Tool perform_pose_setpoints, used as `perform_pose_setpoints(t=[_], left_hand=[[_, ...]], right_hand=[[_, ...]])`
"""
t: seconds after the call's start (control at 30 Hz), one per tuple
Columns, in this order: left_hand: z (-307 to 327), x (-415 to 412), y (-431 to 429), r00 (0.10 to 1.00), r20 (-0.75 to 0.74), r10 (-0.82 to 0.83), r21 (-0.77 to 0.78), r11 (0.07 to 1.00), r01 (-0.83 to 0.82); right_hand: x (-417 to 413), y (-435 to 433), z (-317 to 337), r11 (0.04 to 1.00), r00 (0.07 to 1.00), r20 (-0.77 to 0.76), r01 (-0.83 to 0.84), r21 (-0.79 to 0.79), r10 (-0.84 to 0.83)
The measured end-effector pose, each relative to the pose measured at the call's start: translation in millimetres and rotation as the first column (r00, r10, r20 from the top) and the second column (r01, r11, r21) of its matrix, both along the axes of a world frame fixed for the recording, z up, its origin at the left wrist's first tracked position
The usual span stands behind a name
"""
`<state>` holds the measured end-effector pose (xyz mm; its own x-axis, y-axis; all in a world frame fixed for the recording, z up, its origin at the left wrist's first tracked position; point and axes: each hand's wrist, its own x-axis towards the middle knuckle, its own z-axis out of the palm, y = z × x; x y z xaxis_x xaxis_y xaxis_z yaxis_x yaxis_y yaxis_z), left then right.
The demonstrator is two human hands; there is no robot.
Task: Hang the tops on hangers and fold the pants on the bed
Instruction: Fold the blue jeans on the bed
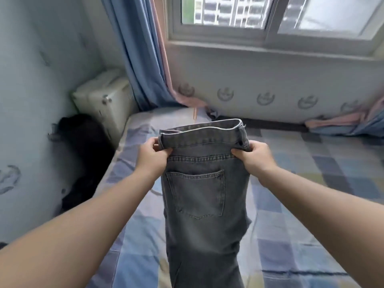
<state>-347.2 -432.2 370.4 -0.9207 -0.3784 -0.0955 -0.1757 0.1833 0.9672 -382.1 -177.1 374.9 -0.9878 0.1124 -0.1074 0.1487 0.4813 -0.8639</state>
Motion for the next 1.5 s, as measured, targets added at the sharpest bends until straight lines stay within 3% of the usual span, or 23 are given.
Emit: perform_pose_setpoints(t=[0.23, 0.37, 0.47, 0.57, 0.77, 0.87, 1.13, 1.37, 1.5], left_hand=[[-185, -122, -38, 0.989, 0.146, 0.031, -0.114, 0.993, -0.015], [-252, -147, -48, 0.950, 0.312, 0.013, -0.298, 0.951, 0.085], [-292, -128, -41, 0.937, 0.333, -0.106, -0.401, 0.883, 0.243], [-323, -83, -33, 0.901, 0.372, -0.223, -0.473, 0.789, 0.391], [-353, 15, -12, 0.851, 0.436, -0.294, -0.609, 0.599, 0.519], [-358, 60, 6, 0.815, 0.497, -0.298, -0.600, 0.561, 0.570], [-359, 198, 70, 0.759, 0.593, -0.267, -0.554, 0.549, 0.626], [-345, 343, 135, 0.746, 0.646, -0.160, -0.445, 0.716, 0.538], [-346, 427, 177, 0.719, 0.689, -0.095, -0.372, 0.804, 0.463]], right_hand=[[-117, -47, -180, 0.984, 0.991, 0.031, 0.125, 0.123, -0.130], [-141, -72, -249, 0.982, 0.986, 0.086, 0.128, 0.138, -0.141], [-119, -78, -291, 0.973, 0.988, 0.151, -0.049, 0.227, 0.014], [-77, -74, -313, 0.882, 0.968, 0.180, -0.233, 0.409, 0.172], [7, -56, -333, 0.683, 0.914, 0.306, -0.404, 0.609, 0.268], [49, -40, -334, 0.625, 0.890, 0.344, -0.455, 0.635, 0.298], [184, 35, -330, 0.594, 0.835, 0.449, -0.545, 0.592, 0.318], [292, 107, -329, 0.548, 0.746, 0.549, -0.657, 0.518, 0.376], [342, 142, -337, 0.599, 0.721, 0.588, -0.666, 0.443, 0.367]])
